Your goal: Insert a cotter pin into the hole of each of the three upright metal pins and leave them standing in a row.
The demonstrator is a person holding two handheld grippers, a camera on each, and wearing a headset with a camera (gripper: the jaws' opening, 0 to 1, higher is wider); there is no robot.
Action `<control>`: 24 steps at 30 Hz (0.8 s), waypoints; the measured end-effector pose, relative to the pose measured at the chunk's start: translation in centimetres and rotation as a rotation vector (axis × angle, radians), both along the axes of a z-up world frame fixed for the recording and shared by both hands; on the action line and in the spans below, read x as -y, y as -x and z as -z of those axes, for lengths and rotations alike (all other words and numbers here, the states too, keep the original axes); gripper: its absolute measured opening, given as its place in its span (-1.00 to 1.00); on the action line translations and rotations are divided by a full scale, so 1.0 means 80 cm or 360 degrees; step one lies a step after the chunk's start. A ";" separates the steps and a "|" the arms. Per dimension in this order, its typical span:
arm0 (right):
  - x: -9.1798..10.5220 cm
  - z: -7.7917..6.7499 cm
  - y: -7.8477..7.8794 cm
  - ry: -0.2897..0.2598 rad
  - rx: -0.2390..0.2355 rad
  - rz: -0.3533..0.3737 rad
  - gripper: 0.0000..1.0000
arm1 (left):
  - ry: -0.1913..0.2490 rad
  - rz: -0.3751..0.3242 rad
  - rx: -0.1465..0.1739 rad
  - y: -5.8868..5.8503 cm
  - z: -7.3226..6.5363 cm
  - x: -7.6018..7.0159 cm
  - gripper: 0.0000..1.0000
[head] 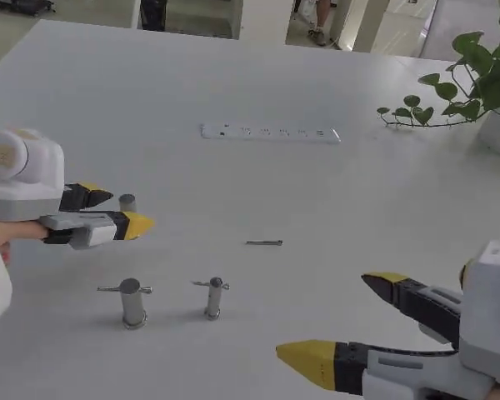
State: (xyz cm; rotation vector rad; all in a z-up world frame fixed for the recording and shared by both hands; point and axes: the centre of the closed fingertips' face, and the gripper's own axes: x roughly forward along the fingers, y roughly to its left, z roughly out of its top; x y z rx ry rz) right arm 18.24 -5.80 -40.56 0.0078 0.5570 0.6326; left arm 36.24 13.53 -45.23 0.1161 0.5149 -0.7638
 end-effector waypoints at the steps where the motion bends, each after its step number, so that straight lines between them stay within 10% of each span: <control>1: -0.001 0.000 0.000 0.0001 -0.0001 -0.0001 0.81 | -0.0008 0.0005 -0.0002 -0.001 0.002 0.001 -0.20; 24: 0.001 0.010 0.005 0.0007 -0.0049 0.0014 0.75 | -0.0045 0.0007 -0.0020 -0.006 0.011 0.003 -0.67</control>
